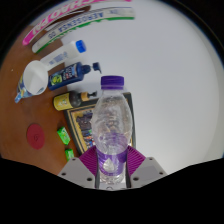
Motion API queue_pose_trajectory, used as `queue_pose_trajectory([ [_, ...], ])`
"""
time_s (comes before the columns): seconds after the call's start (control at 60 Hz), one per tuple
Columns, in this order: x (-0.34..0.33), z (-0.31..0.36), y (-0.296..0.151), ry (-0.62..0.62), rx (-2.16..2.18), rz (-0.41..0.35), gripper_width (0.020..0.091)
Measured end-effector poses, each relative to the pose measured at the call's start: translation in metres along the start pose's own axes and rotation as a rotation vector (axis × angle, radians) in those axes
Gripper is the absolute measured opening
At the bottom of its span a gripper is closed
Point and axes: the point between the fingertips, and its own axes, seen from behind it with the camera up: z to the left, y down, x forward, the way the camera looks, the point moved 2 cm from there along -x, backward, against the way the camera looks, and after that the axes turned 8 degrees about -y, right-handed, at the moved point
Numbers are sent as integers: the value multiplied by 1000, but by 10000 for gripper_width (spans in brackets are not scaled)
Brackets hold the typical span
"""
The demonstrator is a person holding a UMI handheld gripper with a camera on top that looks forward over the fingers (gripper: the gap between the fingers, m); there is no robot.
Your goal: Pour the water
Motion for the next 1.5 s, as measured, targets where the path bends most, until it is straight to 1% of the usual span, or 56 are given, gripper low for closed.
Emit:
queue_pose_trajectory([
  [0.167, 21, 34, -50, 3, -383, 19, 343],
  [0.233, 27, 46, -66, 12, -525, 7, 347],
  [0.267, 30, 51, -69, 8, -586, 7, 346],
  [0.35, 36, 62, -67, -22, -709, 68, 345],
  [0.4, 38, 66, -66, -41, -742, 89, 345],
  [0.6, 38, 66, -70, -46, -727, 50, 345],
  [0.717, 33, 61, -63, -92, -528, 26, 345],
  [0.85, 18, 47, -60, -160, -124, -38, 344],
  [0.967, 6, 37, -61, -224, 266, -119, 344],
  [1.05, 2, 39, -59, -296, 531, -185, 344],
  [1.167, 7, 57, -53, -380, 840, -240, 343],
  [1.267, 18, 82, -48, -454, 1053, -272, 343],
  [1.283, 17, 88, -51, -447, 1075, -265, 344],
  [1.367, 29, 109, -44, -470, 1141, -297, 344],
  [1.5, 44, 148, -39, -508, 1235, -281, 345],
])
